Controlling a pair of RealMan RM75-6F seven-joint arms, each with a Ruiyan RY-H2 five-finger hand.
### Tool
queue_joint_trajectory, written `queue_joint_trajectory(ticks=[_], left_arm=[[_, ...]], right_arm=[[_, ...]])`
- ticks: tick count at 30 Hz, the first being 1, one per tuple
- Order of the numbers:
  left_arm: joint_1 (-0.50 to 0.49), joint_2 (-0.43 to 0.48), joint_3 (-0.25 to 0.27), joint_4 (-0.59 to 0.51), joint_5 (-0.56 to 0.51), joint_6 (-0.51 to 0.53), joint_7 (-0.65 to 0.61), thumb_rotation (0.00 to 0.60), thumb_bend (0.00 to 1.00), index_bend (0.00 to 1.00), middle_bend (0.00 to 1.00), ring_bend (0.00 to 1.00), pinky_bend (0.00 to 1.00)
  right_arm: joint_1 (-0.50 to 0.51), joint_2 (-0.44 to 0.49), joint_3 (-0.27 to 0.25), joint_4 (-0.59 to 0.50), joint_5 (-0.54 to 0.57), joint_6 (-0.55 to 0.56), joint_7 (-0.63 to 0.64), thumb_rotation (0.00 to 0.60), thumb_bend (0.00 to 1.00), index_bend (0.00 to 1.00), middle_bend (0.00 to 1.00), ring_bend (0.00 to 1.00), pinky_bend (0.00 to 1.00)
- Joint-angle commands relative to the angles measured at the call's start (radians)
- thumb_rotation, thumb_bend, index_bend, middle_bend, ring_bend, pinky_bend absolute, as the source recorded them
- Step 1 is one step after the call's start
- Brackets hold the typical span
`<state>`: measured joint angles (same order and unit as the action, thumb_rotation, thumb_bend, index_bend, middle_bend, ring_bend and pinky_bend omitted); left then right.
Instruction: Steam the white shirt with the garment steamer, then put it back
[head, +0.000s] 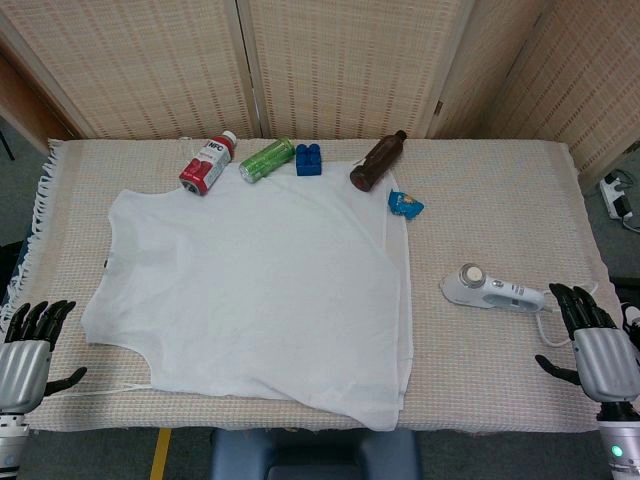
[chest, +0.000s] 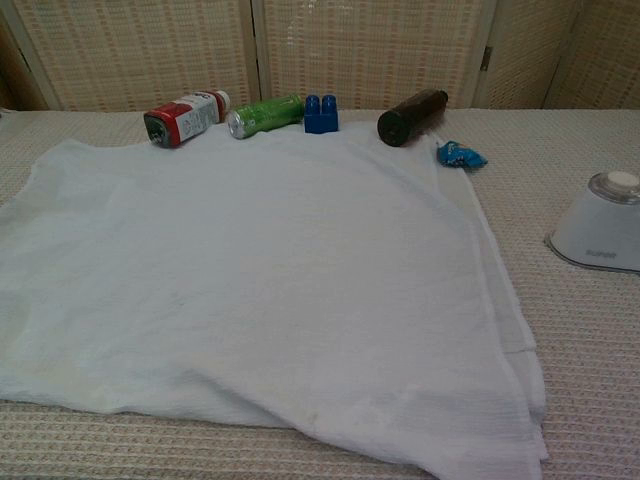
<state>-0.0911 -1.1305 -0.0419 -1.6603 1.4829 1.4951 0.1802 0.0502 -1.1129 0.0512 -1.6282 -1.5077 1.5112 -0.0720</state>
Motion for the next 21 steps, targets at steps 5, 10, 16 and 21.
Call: queue_joint_trajectory(ticks=[5, 10, 16, 21], left_arm=[[-0.003, -0.009, 0.000, 0.010, 0.010, 0.003, 0.002, 0.600, 0.07, 0.15, 0.16, 0.10, 0.04], [0.000, -0.011, 0.002, 0.017, 0.015, 0.007, -0.012, 0.600, 0.07, 0.15, 0.16, 0.10, 0.04], [-0.001, -0.012, 0.000, 0.025, 0.016, 0.007, -0.026, 0.600, 0.07, 0.15, 0.16, 0.10, 0.04], [0.001, -0.014, 0.004, 0.032, 0.013, 0.002, -0.037, 0.600, 0.07, 0.15, 0.16, 0.10, 0.04]], right_arm=[[-0.005, 0.005, -0.001, -0.006, 0.006, -0.001, -0.011, 0.600, 0.00, 0.00, 0.10, 0.05, 0.25], [-0.001, 0.009, 0.010, -0.008, 0.030, -0.012, -0.022, 0.600, 0.00, 0.00, 0.10, 0.06, 0.25], [0.056, 0.019, 0.054, -0.003, 0.101, -0.104, -0.049, 0.600, 0.00, 0.00, 0.13, 0.10, 0.26], [0.124, 0.014, 0.099, 0.034, 0.204, -0.218, -0.091, 0.600, 0.02, 0.08, 0.22, 0.16, 0.30]])
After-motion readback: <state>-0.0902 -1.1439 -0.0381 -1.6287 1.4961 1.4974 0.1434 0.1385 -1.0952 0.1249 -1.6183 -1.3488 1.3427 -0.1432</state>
